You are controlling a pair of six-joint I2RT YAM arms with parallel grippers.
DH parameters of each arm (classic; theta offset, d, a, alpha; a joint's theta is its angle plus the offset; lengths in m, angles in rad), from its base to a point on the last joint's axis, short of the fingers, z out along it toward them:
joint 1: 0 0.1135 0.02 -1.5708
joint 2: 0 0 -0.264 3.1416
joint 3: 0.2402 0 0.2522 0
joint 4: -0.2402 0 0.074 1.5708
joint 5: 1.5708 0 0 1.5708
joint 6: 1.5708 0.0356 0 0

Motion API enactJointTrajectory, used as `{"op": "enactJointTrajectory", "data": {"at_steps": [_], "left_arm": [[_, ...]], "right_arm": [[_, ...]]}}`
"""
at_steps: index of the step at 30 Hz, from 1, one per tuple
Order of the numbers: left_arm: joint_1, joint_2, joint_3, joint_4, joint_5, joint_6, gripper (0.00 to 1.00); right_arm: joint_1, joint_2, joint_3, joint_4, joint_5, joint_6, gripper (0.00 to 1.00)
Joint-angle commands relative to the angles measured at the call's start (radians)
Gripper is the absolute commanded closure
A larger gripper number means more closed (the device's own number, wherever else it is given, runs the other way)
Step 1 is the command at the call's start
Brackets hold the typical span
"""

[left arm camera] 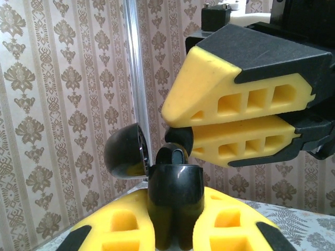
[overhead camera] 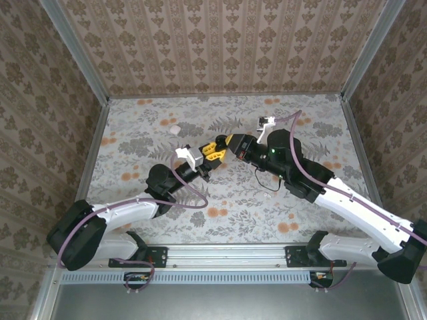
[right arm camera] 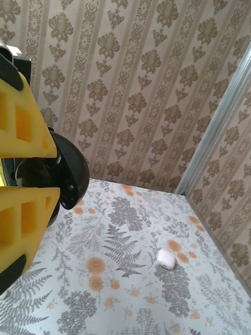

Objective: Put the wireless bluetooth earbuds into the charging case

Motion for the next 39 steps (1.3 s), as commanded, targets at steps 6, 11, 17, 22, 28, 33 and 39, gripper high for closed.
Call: {"op": "enactJointTrajectory", "data": {"at_steps": [6, 11, 17, 22, 28, 33, 39], "left_arm": [[0.012, -0.001, 0.015, 0.071, 0.125, 0.018, 1.00], [0.022, 0.001, 0.015, 0.071, 0.166, 0.029, 1.00], [0.025, -0.003, 0.013, 0.071, 0.183, 0.029, 1.00], [0.025, -0.003, 0.008, 0.072, 0.189, 0.036, 1.00], [0.027, -0.006, 0.003, 0.071, 0.205, 0.054, 1.00], [0.028, -0.009, 0.004, 0.071, 0.216, 0.061, 1.00], [0.027, -0.011, 0.002, 0.070, 0.223, 0.072, 1.00]], "right_arm": [[-0.037, 0.023, 0.026, -0.086, -0.173, 0.052, 0.84], [-0.045, 0.005, 0.029, -0.144, -0.201, 0.061, 0.85], [-0.057, -0.039, -0.009, -0.138, -0.198, 0.101, 0.85], [-0.071, -0.047, -0.023, -0.118, -0.233, 0.139, 0.85], [-0.084, -0.050, -0.040, -0.090, -0.270, 0.180, 0.86], [-0.092, -0.064, -0.057, -0.082, -0.276, 0.201, 0.86], [-0.098, -0.083, -0.063, -0.094, -0.269, 0.210, 0.86]]}}
